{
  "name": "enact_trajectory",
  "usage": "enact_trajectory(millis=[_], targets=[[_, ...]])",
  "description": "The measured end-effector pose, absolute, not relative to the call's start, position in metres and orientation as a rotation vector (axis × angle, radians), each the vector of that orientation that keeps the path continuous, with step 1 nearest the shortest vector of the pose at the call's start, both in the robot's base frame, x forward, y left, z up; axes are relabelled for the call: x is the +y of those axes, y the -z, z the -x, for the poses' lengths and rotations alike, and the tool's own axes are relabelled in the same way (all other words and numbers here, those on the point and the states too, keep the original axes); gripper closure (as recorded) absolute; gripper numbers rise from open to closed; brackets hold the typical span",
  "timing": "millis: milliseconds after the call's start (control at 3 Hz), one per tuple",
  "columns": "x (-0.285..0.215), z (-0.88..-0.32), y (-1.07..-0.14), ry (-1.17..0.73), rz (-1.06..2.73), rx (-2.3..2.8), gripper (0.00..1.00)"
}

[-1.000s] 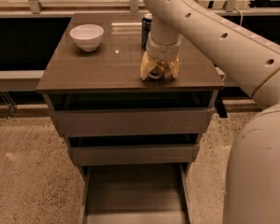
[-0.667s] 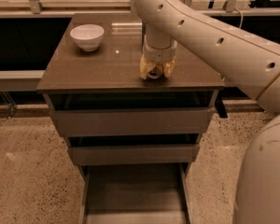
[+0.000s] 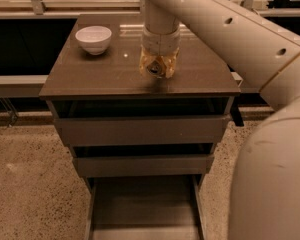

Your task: Place orange can into bottom drawer

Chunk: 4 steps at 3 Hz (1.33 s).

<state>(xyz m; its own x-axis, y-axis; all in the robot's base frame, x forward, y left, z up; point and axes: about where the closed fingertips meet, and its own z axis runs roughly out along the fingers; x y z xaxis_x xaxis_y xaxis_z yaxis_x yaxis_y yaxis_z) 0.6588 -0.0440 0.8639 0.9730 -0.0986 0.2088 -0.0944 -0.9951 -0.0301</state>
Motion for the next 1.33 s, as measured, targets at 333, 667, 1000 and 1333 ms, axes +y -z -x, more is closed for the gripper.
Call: enact_trajectory(millis=[333, 667, 1000, 1333], targets=[[-0.024, -0.671, -0.873, 0.153, 2.973, 0.348, 1.0], [-0.006, -0.687, -0.904, 0.215, 2.83, 0.36, 1.0], [-0.002, -0.691, -0.902, 0.229, 2.819, 0.358, 1.0], [-0.013, -0.686, -0.895, 0.176, 2.744, 0.45, 1.0]])
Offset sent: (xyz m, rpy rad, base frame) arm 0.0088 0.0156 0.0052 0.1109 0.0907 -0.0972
